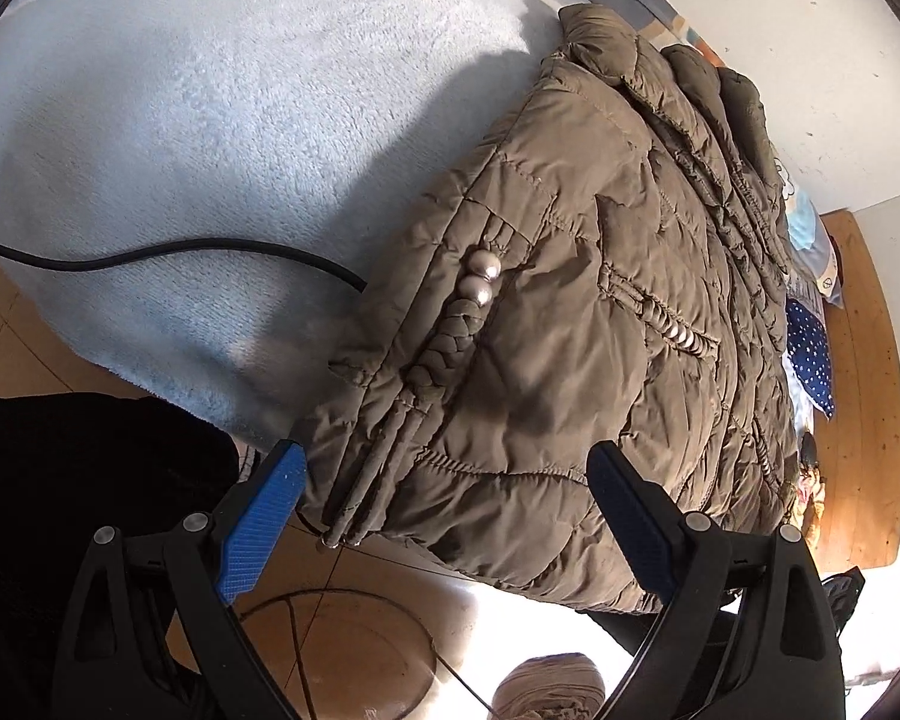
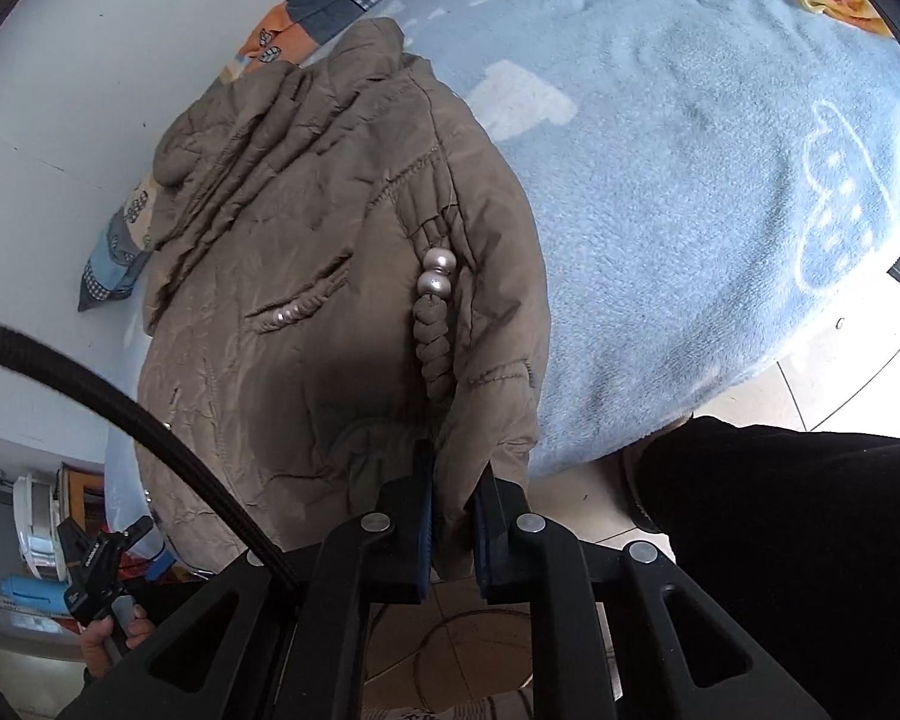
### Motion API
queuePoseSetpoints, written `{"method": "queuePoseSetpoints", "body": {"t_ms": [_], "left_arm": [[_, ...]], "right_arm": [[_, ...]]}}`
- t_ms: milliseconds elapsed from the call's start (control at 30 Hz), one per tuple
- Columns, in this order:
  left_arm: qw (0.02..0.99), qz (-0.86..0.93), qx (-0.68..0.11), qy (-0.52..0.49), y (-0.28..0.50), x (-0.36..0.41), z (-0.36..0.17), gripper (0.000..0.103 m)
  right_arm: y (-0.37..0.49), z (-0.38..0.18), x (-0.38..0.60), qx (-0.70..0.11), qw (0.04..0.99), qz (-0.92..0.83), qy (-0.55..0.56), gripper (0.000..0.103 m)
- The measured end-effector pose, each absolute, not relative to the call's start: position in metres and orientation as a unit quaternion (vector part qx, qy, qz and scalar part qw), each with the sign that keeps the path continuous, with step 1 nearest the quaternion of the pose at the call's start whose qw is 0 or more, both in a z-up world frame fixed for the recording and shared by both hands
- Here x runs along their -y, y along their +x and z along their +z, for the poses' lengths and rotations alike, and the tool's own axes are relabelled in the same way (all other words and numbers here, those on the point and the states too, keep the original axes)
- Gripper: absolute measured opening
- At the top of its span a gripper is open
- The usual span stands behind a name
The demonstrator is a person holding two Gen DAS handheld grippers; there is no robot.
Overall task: Fold large clothes
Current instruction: 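Grasp the brown jacket hem with the right tool while the left tool grasps beside it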
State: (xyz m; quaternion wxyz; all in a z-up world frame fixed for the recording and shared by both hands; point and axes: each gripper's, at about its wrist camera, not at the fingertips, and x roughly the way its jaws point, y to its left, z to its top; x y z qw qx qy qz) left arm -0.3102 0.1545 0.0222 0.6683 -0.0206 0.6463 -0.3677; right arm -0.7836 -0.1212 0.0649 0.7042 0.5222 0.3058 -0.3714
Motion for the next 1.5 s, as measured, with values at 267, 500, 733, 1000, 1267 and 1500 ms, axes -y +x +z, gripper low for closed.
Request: {"method": "queuePoseSetpoints", "body": {"t_ms": [267,500,733,1000,1267,1500], "left_arm": [[0.633,-0.349,-0.690,-0.030,-0.296,-0.173,0.001,0.094],[0.637,-0.349,-0.687,-0.028,-0.295,-0.172,-0.010,0.094],[0.648,-0.389,-0.653,0.037,-0.314,-0.146,-0.003,0.054],[0.691,-0.402,-0.596,0.077,-0.333,-0.149,0.023,0.030],[0.682,-0.374,-0.626,0.060,-0.322,-0.143,-0.001,0.052],[0.718,-0.399,-0.564,0.082,-0.345,-0.146,0.036,0.020]], "right_arm": [[-0.768,0.080,0.124,-0.280,0.734,-0.338,0.518,0.012],[-0.748,0.085,0.125,-0.281,0.748,-0.325,0.506,0.012],[-0.748,0.085,0.122,-0.276,0.751,-0.327,0.503,0.012],[-0.747,0.084,0.124,-0.278,0.748,-0.331,0.504,0.012],[-0.741,0.081,0.126,-0.287,0.747,-0.334,0.498,0.012],[-0.736,0.085,0.123,-0.297,0.761,-0.332,0.472,0.011]]}}
